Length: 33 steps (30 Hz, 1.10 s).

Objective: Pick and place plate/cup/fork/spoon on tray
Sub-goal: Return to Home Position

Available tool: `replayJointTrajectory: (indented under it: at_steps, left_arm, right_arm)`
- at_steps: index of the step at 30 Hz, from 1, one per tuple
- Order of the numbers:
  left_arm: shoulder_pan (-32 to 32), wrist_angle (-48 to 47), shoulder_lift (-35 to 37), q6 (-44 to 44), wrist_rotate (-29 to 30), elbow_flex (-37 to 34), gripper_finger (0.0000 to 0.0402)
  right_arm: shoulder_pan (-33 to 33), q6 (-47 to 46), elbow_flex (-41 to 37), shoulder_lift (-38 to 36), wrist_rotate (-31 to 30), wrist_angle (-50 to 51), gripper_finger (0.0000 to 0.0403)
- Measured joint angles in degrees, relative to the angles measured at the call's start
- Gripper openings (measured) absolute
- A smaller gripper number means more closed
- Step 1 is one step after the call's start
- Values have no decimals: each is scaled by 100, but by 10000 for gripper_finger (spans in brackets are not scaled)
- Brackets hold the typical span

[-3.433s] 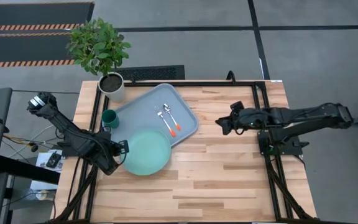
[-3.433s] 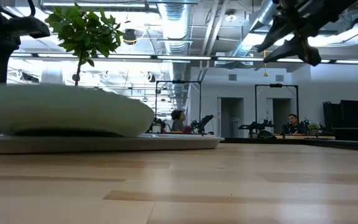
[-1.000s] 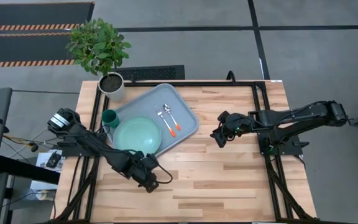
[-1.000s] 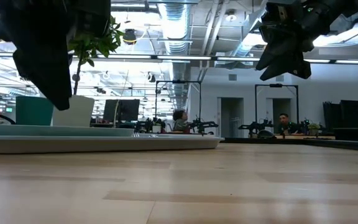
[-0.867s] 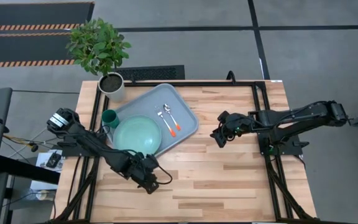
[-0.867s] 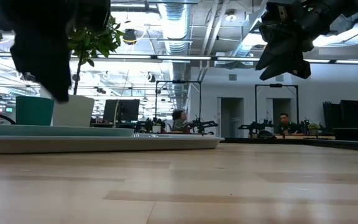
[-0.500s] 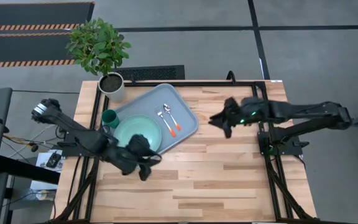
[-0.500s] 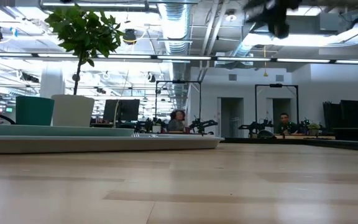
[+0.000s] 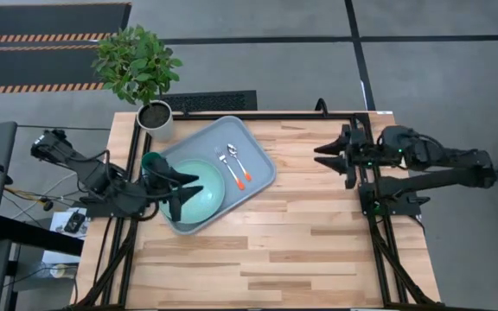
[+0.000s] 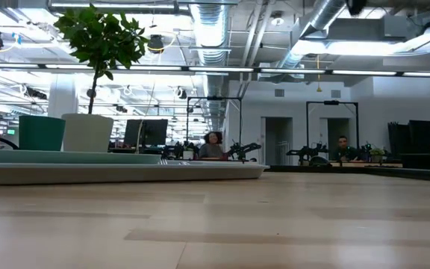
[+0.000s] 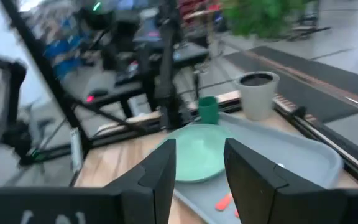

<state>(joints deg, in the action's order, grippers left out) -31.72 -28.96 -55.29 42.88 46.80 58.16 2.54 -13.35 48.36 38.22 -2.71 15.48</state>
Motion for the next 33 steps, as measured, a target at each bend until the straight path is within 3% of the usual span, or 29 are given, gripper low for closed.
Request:
replayJointTrajectory:
  at_steps: [3, 6, 9, 12, 18, 25, 29, 33]
  left_arm:
    - [-23, 1329, 669, -263, -366, -1063, 167]
    - [117, 2829, 1328, -757, -1326, -2118, 167]
    - [357, 3871, 1931, -855, -2135, -3000, 167]
    - [517, 4551, 2554, -752, -2390, -3688, 167]
    - [572, 4479, 3864, -863, -2543, -4270, 167]
    - [572, 3263, 5535, -1248, -2231, -4283, 167]
    - [574, 3104, 5513, -1473, -2399, -4265, 167]
    - [575, 2982, 5527, -1310, -2422, -4489, 167]
  right_arm:
    - [185, -295, -722, -576, -37, -446, 161]
    - [386, -519, -1332, -1102, 9, -961, 161]
    - [554, -758, -1736, -1641, -8, -1150, 161]
    - [716, -1007, -1980, -2117, 0, -1183, 161]
    - [940, -1224, -2212, -2851, -12, -1138, 161]
    - [1244, -1116, -2214, -3516, -254, -417, 161]
    - [1340, -929, -2280, -3815, -134, 272, 161]
    - [1274, -881, -2850, -3784, 92, -359, 161]
